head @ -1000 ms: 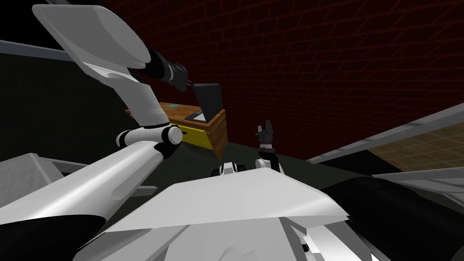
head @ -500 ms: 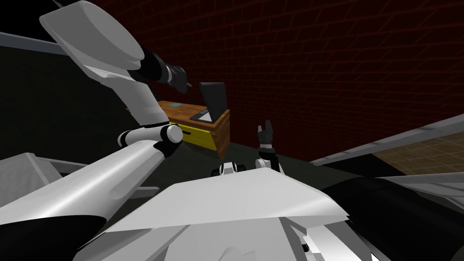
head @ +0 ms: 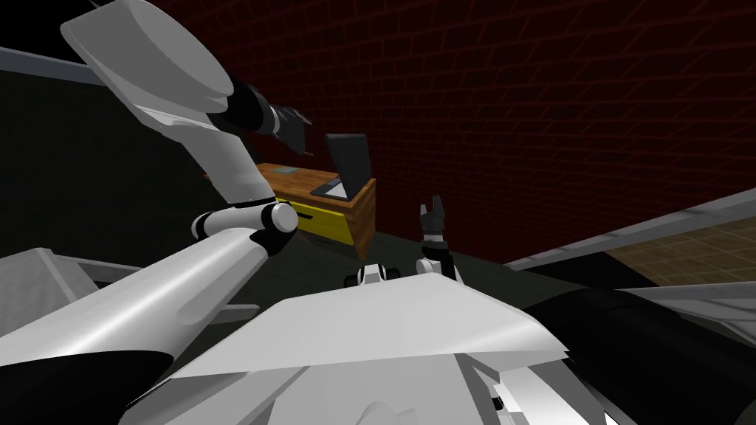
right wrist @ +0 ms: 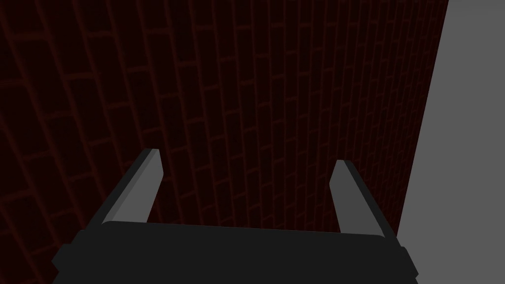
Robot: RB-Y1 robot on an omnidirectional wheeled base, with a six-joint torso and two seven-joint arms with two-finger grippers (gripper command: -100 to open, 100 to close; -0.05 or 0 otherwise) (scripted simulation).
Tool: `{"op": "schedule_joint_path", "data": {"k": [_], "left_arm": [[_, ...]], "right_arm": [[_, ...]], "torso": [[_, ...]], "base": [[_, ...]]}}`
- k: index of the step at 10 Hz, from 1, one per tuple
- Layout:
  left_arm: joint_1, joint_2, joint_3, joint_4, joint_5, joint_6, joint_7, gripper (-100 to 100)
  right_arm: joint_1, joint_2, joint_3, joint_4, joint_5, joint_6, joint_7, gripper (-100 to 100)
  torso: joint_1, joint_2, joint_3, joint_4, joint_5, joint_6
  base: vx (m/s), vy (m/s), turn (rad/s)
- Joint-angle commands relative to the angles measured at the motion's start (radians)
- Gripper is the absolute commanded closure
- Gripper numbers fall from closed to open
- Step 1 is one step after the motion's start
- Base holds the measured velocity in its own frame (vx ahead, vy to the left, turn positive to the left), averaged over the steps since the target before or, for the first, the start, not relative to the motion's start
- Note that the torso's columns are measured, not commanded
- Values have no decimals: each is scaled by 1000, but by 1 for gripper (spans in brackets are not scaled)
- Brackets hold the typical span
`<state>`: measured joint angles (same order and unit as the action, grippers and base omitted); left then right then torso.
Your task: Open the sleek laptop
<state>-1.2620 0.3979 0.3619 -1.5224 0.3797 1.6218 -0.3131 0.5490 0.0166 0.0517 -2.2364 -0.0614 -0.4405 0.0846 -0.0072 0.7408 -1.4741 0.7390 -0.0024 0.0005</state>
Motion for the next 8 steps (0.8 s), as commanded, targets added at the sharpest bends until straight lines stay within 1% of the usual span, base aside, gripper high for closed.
{"op": "schedule_joint_path", "data": {"k": [1, 3, 4, 5, 6, 7, 8], "left_arm": [[5, 7, -44, -34, -18, -2, -46, -100], [9, 12, -78, -58, -32, -4, -80, -100], [9, 10, -67, -51, -27, -4, -67, -100], [10, 10, -69, -53, -27, -4, -71, -100], [9, 10, -69, -53, -27, -4, -71, 100], [8, 3, -42, -33, -15, 2, -39, 100], [7, -1, -29, -23, -9, 4, -23, 100]], "right_arm": [[0, 0, 0, 0, 0, 0, 0, 0], [0, 0, 0, 0, 0, 0, 0, 0], [0, 0, 0, 0, 0, 0, 0, 0], [0, 0, 0, 0, 0, 0, 0, 0], [0, 0, 0, 0, 0, 0, 0, 0], [0, 0, 0, 0, 0, 0, 0, 0], [0, 0, 0, 0, 0, 0, 0, 0]], "torso": [[2, -1, -1, 0, 1, 0], [8, -3, -2, -1, 3, -1], [10, -3, -2, -1, 3, -1], [12, -4, -3, -1, 4, -1], [12, -4, -3, -2, 4, -1], [10, -4, -3, -1, 3, 0], [11, -5, -3, -2, 4, -1]], "base": [[-35, -139, -6], [-37, -114, -3], [-18, -50, 0], [-4, -12, -2], [0, 0, 0], [29, 61, 1], [43, 115, -7]]}}
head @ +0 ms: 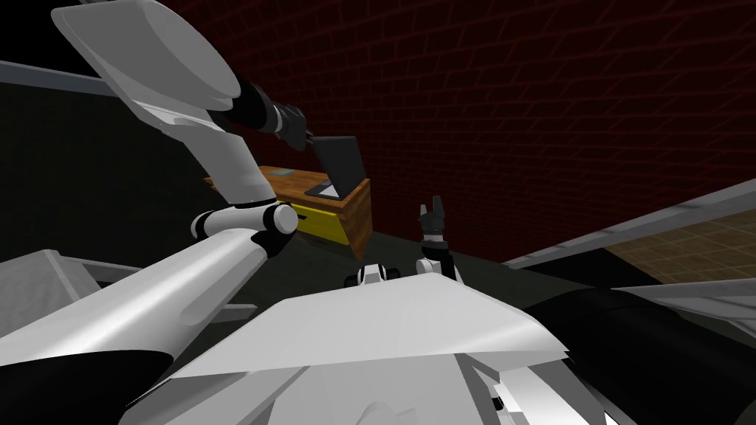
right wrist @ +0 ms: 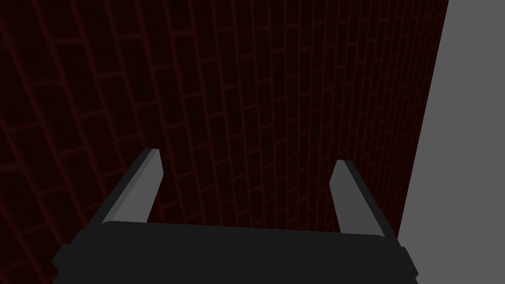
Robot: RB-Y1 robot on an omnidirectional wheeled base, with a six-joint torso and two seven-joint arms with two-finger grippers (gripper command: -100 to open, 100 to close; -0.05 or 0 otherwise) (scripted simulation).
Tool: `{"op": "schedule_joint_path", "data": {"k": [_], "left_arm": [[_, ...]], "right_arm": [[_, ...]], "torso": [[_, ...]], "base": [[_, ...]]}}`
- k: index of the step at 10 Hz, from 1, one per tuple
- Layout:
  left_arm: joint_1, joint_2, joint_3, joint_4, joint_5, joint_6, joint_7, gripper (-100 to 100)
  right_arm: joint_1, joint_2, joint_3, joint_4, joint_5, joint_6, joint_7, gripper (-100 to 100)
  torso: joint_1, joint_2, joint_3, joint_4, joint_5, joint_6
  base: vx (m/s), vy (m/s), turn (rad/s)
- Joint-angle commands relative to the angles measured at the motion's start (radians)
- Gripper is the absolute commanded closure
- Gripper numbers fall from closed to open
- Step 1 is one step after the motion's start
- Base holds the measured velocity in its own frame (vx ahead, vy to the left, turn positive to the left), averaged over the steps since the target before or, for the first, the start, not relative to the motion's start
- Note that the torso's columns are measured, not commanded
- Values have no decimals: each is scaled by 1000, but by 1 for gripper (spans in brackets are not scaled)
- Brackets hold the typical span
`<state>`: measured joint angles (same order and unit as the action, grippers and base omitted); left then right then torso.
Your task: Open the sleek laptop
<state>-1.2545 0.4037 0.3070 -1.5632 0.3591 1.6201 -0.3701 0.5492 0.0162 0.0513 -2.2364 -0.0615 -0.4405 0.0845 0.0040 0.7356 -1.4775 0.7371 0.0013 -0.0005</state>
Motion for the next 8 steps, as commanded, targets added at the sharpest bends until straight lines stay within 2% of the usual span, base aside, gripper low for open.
{"op": "schedule_joint_path", "data": {"k": [1, 4, 5, 6, 7, 8], "left_arm": [[-2, -10, 40, 27, 18, 8, 50, 100], [-6, -21, 80, 56, 37, 16, 97, 100], [-8, -28, 106, 75, 49, 20, 129, 100], [-10, -31, 120, 85, 55, 23, 145, 100], [-10, -29, 109, 75, 51, 22, 130, 100], [15, -53, 148, 114, 75, -8, 174, 100]], "right_arm": [[0, 0, 0, 0, 0, 0, 0, 0], [0, 0, 0, 0, 0, 0, 0, 0], [0, 0, 0, 0, 0, 0, 0, 0], [0, 0, 0, 0, 0, 0, 0, 0], [0, 0, 0, 0, 0, 0, 0, 0], [0, 0, 0, 0, 0, 0, 0, 0]], "torso": [[3, -2, -1, -1, 1, -1], [0, -3, -2, -4, 2, -1], [0, -2, -1, -3, 1, -1], [1, -3, -2, -3, 1, -1], [0, -2, -2, -2, 1, 0], [-6, 1, 0, 0, -2, 1]], "base": [[43, 123, -3], [40, 93, 2], [58, 114, 9], [45, 123, 10], [11, 58, 3], [28, 109, 26]]}}
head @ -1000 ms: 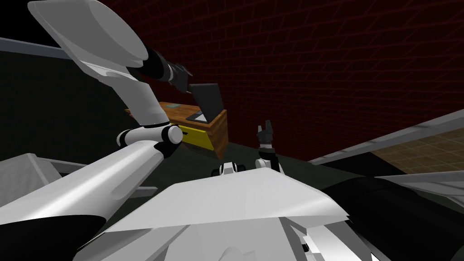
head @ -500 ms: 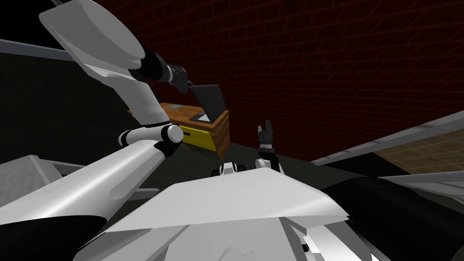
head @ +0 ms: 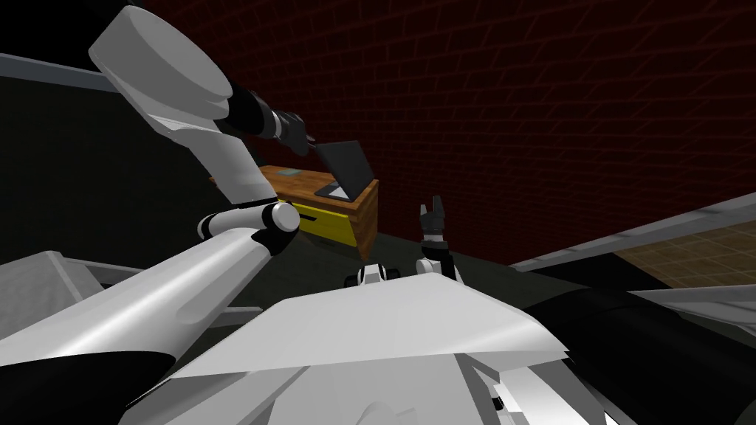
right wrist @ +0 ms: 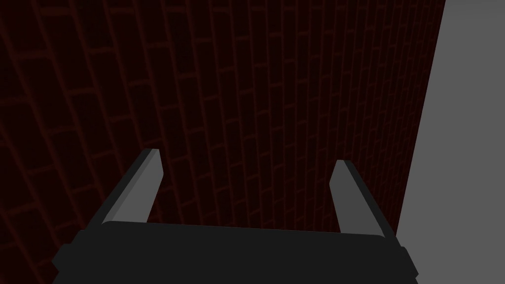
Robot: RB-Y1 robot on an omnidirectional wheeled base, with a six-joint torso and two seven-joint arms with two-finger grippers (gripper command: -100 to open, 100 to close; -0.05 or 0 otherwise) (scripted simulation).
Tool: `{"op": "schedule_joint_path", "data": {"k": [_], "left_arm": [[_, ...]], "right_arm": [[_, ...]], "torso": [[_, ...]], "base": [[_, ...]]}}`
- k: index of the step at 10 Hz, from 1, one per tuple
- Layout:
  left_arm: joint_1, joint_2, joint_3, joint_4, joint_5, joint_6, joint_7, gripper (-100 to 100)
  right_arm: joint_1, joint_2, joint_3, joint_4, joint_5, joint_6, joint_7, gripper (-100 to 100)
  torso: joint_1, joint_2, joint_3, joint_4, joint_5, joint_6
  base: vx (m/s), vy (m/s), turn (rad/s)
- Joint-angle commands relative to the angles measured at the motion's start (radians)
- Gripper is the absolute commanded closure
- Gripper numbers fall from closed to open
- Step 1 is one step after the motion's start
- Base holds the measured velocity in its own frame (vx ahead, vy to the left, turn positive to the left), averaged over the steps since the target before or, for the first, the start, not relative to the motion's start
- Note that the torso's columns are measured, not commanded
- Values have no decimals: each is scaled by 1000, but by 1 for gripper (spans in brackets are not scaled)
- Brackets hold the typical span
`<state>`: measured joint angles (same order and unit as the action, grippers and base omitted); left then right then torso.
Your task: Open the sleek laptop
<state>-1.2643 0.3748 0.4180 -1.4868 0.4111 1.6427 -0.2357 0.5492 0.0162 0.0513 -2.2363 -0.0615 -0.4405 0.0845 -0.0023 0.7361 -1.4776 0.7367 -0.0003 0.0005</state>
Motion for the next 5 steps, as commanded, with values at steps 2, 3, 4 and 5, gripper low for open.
{"op": "schedule_joint_path", "data": {"k": [2, 3, 4, 5], "left_arm": [[33, -32, 50, 50, 31, -41, 53, 100], [50, -48, 74, 75, 47, -61, 80, 100], [58, -56, 87, 87, 54, -71, 93, 100], [74, -71, 111, 112, 70, -91, 120, 100]], "right_arm": [[0, 0, 0, 0, 0, 0, 0, 0], [0, 0, 0, 0, 0, 0, 0, 0], [0, 0, 0, 0, 0, 0, 0, 0], [0, 0, 0, 0, 0, 0, 0, 0]], "torso": [[3, 0, 0, -2, 1, 0], [1, 0, 1, -2, 1, 0], [2, -1, 0, -2, 1, 0], [2, -2, -1, -2, 1, 1]], "base": [[13, 116, -6], [27, 122, 13], [41, 131, 4], [31, 144, 9]]}}
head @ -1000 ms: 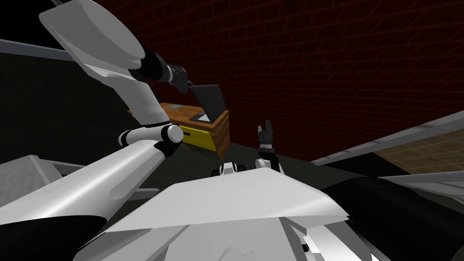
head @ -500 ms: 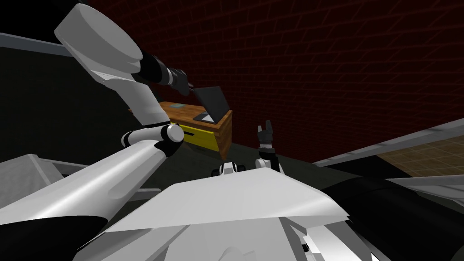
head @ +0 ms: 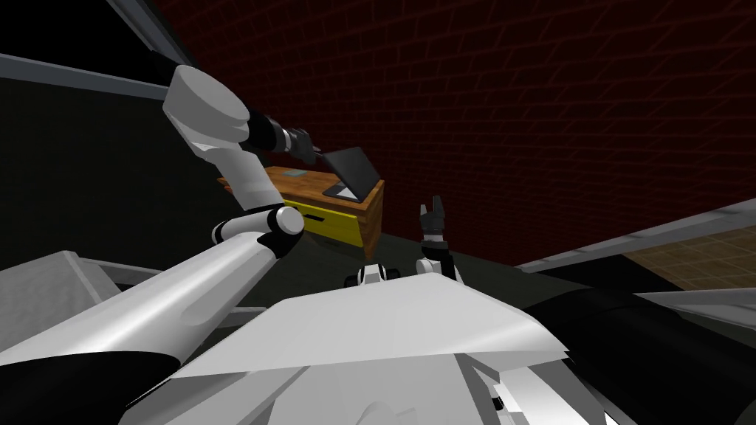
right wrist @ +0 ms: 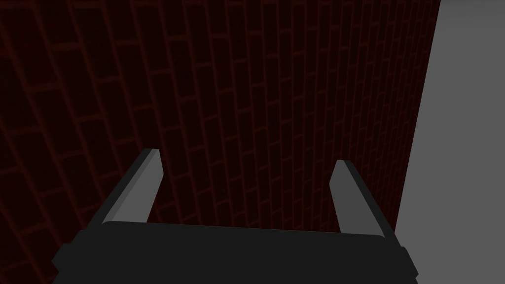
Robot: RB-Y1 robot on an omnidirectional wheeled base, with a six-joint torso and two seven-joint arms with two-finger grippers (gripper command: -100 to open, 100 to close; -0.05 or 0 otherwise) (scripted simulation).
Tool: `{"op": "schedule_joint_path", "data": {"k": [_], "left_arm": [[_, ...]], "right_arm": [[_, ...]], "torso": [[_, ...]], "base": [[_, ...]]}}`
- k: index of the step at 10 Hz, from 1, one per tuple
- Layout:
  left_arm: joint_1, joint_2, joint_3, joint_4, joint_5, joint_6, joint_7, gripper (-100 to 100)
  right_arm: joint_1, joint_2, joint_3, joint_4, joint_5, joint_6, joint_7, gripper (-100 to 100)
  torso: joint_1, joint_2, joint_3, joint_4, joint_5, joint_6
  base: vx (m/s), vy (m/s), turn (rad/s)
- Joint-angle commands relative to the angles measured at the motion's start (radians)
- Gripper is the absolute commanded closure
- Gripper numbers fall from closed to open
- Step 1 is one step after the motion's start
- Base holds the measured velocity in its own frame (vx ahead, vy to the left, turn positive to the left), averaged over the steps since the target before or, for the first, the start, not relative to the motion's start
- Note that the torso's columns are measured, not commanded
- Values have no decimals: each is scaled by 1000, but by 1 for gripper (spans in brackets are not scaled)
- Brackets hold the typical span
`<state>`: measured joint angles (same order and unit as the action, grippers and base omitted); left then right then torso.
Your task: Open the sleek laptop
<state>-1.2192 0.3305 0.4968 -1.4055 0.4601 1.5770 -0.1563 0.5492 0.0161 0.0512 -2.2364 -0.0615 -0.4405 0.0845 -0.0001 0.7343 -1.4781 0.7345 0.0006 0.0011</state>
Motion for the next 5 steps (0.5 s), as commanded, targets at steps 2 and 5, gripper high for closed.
{"op": "schedule_joint_path", "data": {"k": [2, 5], "left_arm": [[26, -22, 38, 38, 24, -28, 39, 100], [57, -48, 46, 58, 43, -60, 42, -100]], "right_arm": [[0, 0, 0, 0, 0, 0, 0, 0], [0, 0, 0, 0, 0, 0, 0, 0]], "torso": [[-1, 1, 0, 1, 0, 0], [0, 2, 1, 3, -1, 0]], "base": [[11, 101, 2], [21, 104, -54]]}}
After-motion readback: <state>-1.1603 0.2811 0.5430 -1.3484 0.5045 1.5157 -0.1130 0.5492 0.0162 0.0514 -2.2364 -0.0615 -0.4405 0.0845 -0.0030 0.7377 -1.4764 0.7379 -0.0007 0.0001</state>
